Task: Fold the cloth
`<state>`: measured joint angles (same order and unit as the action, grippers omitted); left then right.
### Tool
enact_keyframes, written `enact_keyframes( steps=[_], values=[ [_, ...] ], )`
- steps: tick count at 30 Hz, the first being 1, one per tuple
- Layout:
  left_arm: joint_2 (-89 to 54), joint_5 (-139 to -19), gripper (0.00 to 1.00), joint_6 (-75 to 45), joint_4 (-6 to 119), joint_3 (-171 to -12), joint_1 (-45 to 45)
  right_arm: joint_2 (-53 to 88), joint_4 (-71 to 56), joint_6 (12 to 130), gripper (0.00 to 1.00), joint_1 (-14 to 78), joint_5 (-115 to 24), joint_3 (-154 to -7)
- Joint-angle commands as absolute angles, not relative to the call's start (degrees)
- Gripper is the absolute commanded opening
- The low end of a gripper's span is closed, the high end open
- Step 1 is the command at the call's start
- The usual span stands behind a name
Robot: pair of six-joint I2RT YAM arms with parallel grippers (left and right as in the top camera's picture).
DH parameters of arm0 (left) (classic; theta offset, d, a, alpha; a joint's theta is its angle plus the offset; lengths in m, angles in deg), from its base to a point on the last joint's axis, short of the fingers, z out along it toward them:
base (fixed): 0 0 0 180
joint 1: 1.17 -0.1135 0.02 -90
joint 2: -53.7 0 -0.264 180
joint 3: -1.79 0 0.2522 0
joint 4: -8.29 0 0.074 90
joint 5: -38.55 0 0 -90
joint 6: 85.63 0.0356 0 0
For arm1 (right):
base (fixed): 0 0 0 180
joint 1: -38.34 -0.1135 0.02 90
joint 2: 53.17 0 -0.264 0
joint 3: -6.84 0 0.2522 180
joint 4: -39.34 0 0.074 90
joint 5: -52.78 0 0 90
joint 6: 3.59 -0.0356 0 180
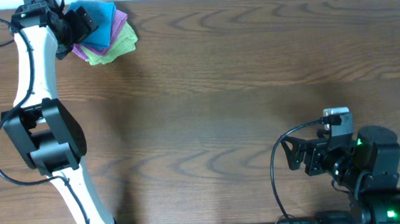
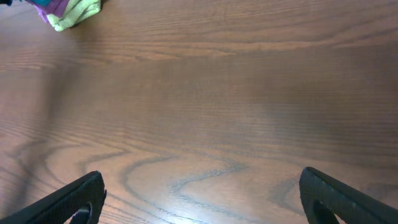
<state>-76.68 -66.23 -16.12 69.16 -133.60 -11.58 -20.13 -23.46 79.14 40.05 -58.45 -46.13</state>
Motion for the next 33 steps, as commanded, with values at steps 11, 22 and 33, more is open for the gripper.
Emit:
enact_keyframes(
  steps=[11,22,33],
  values=[
    [-67.07,-61.51,0.69,-9.39,75.48,-133.64,-12.13,-20.26,-23.55,78.29,0.99,40.6,-59.09,-45.89],
    [-70.98,-63.54,0.06,-16.05,66.19,-133.62,-10.49,-20.26,-23.55,78.29,0.99,40.6,-59.09,-45.89],
    [-83.2,-63.65,0.06,-20.12,58.43,-133.62,-9.0,-20.26,-23.55,78.29,0.99,40.6,-59.09,-45.89]
  ],
)
